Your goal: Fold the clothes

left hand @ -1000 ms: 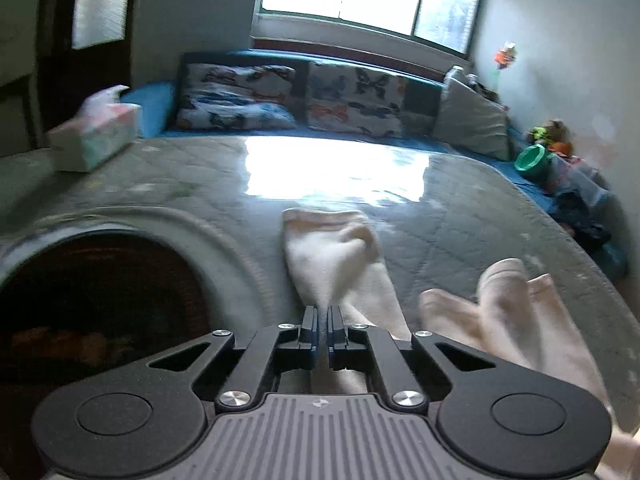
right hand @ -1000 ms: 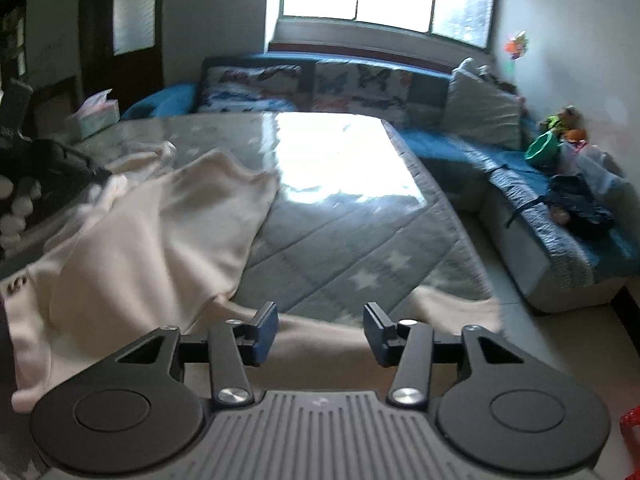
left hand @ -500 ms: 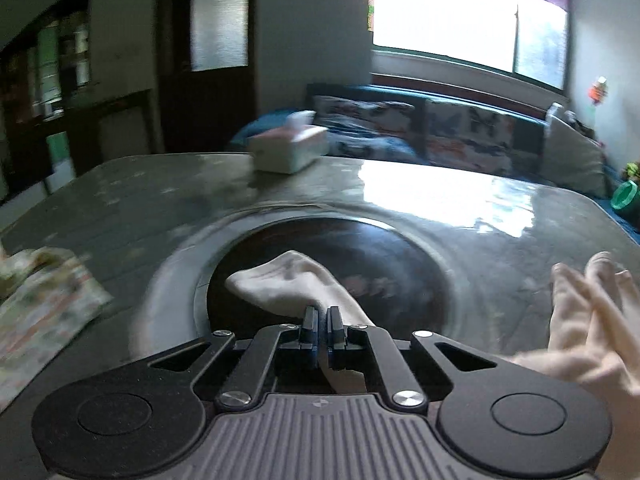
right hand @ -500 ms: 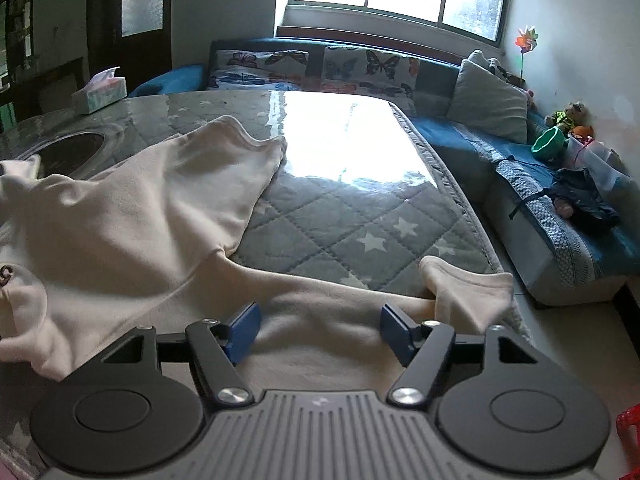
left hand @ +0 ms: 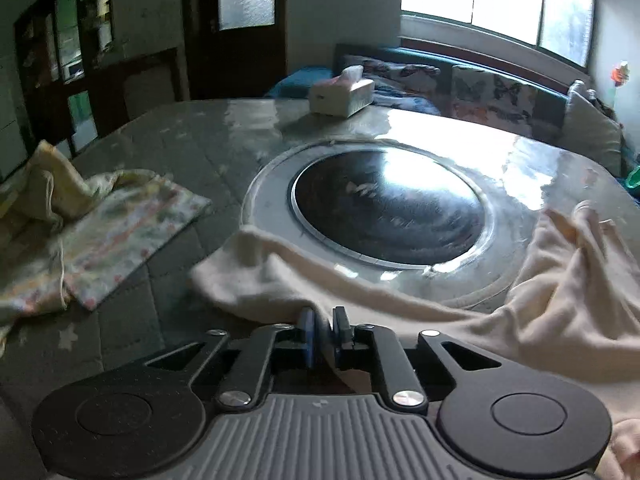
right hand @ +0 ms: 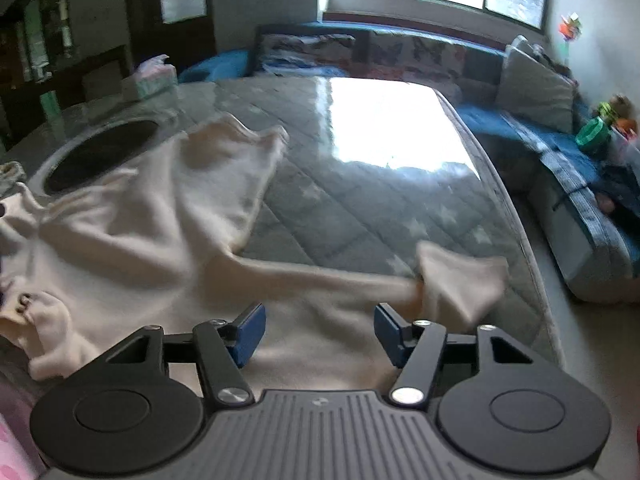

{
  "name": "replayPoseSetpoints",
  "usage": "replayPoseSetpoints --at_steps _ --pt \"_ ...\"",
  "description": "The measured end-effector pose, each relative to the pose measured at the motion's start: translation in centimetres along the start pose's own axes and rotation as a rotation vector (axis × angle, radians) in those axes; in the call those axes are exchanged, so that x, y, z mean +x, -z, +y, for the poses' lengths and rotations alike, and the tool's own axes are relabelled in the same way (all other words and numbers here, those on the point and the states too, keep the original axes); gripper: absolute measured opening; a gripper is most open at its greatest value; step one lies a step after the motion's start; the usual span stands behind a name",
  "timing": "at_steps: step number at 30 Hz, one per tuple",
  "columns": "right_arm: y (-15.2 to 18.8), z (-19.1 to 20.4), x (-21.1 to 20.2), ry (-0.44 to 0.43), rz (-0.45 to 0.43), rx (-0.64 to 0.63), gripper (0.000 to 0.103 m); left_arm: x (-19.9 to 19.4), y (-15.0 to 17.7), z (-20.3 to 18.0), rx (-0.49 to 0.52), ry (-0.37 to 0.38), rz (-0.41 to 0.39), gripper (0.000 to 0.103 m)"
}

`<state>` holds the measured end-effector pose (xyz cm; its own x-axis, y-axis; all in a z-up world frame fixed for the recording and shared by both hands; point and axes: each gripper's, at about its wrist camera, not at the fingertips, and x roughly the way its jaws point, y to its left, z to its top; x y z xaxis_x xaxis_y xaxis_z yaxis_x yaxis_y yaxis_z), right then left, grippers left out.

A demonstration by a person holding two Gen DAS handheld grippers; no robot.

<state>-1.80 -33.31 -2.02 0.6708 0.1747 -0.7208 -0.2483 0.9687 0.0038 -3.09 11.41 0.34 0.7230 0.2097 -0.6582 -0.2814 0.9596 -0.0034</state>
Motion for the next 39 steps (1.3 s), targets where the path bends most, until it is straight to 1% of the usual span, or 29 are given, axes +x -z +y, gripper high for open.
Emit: replayPoseSetpoints --at_steps 1,4,5,6,8,11,13,15,18,22,26,30,32,36,37,38,39 --pt "-0.5 0.1 -0.1 -0.010 -0.011 -0.004 0.059 -0.3 -0.3 -0.3 0.010 0.007 -0.015 0.020" --pt "-2.1 0.1 0.3 -0.036 -0.037 -0.005 0.058 -0.3 -1.7 -1.8 0.047 0.059 -0.052 0.028" --pt "-2.7 0.1 0.6 -0.043 -0.042 -0.005 0.057 -0.1 -2.1 -2.6 0.061 0.084 -0.050 0.028" --pt "-3.4 0.2 0.9 -0.050 -0.048 -0.005 0.053 0.2 -2.4 -3.3 0.075 0.109 -0.047 0.028" --pt "-4.5 0.5 1.8 -0.062 -0.054 -0.012 0.051 1.1 -3.2 -5.1 0.108 0.181 -0.032 0.031" --pt "-6.3 1.0 3.3 -0.084 -0.068 -0.023 0.048 2.3 -4.0 -7.8 0.164 0.242 -0.033 0.039" --pt "-7.4 1.2 4.3 -0.093 -0.075 -0.031 0.046 3.4 -4.6 -9.6 0.191 0.267 -0.034 0.040" --pt "-8.4 1.3 5.2 -0.102 -0.079 -0.032 0.041 4.5 -5.2 -11.0 0.209 0.297 -0.027 0.040" --pt "-10.0 1.3 6.9 -0.123 -0.079 -0.021 0.039 6.5 -6.2 -13.1 0.233 0.345 -0.010 0.039" --pt "-11.7 1.5 9.5 -0.146 -0.071 -0.007 0.035 9.1 -7.1 -15.5 0.275 0.391 0.002 0.038" --pt "-12.9 1.8 12.0 -0.153 -0.061 0.011 0.033 11.2 -7.4 -17.2 0.324 0.390 0.008 0.038" --pt "-13.4 1.8 13.9 -0.154 -0.043 0.017 0.032 13.1 -7.6 -17.8 0.340 0.406 0.030 0.039" --pt "-13.7 1.7 14.7 -0.153 -0.037 0.024 0.031 13.9 -7.5 -18.1 0.351 0.426 0.051 0.039" --pt "-14.1 1.7 15.8 -0.164 -0.030 0.038 0.028 14.7 -7.4 -18.6 0.354 0.447 0.051 0.038" --pt "-14.2 1.8 15.9 -0.170 -0.030 0.038 0.027 14.8 -7.5 -18.6 0.346 0.454 0.052 0.032" --pt "-14.3 1.9 16.1 -0.175 -0.030 0.038 0.024 14.9 -7.6 -18.5 0.342 0.470 0.053 0.026" --pt "-14.4 2.0 16.3 -0.181 -0.030 0.039 0.022 14.8 -7.5 -18.6 0.346 0.485 0.050 0.014"
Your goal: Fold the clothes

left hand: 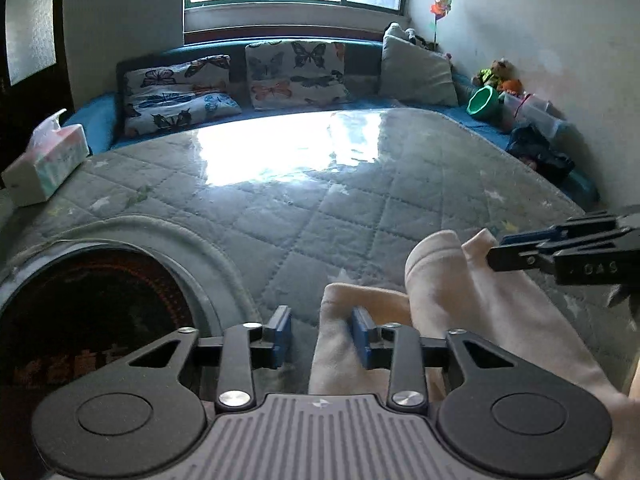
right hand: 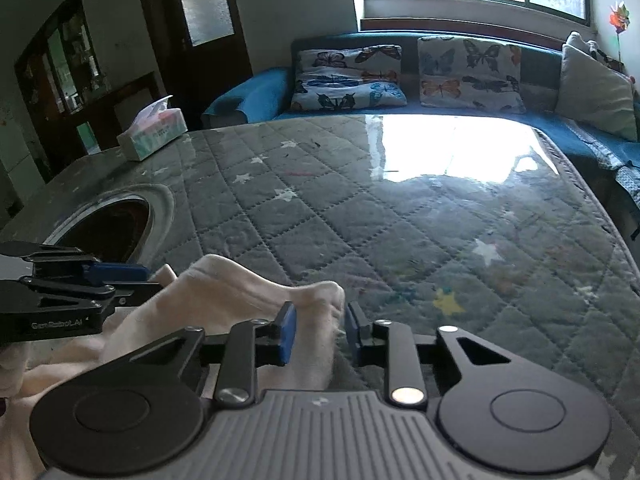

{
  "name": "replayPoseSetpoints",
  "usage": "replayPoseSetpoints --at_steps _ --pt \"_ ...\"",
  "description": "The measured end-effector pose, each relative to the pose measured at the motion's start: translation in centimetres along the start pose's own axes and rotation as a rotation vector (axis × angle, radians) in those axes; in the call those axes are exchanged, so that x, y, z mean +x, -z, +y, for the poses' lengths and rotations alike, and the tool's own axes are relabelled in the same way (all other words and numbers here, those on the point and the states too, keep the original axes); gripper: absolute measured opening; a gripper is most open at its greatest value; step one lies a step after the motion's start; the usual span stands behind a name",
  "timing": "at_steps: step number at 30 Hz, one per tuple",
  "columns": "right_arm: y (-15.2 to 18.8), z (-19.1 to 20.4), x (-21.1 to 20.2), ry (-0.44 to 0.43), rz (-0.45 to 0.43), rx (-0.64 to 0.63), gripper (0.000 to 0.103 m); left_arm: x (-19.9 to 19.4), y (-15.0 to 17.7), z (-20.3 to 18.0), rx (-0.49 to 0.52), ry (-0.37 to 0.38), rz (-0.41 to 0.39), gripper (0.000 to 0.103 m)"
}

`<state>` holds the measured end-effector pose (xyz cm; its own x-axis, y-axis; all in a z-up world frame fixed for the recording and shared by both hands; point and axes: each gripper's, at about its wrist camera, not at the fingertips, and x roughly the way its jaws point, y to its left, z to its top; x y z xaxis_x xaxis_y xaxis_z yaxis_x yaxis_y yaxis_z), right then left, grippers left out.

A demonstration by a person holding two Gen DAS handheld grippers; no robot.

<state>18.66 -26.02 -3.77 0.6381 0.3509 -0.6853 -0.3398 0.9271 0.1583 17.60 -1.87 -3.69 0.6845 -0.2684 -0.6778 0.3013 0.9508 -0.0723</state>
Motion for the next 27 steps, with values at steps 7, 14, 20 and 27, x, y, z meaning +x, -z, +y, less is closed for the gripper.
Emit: replayPoseSetpoints --at_steps 7,14,20,27 --pt "-0.3 0.8 0.1 0.051 -0.030 -0.036 0.004 -1.2 0.0 0.8 0.001 -0.061 -0.077 0.004" --pt "-1.5 -0.3 0.2 0.150 -0.065 -0.027 0.004 -2.2 -0.8 5.6 -0.104 -0.189 -0.124 0.004" --pt "-1.6 -0.5 2.4 0.189 -0.037 -0.055 0.007 -1.1 -0.8 7.8 -0.140 -0.231 -0.099 0.004" --pt "-1.7 0.2 1.5 0.175 -0.048 -0.086 0.018 -1.6 -0.4 8.6 -0.167 -0.249 -0.079 0.011"
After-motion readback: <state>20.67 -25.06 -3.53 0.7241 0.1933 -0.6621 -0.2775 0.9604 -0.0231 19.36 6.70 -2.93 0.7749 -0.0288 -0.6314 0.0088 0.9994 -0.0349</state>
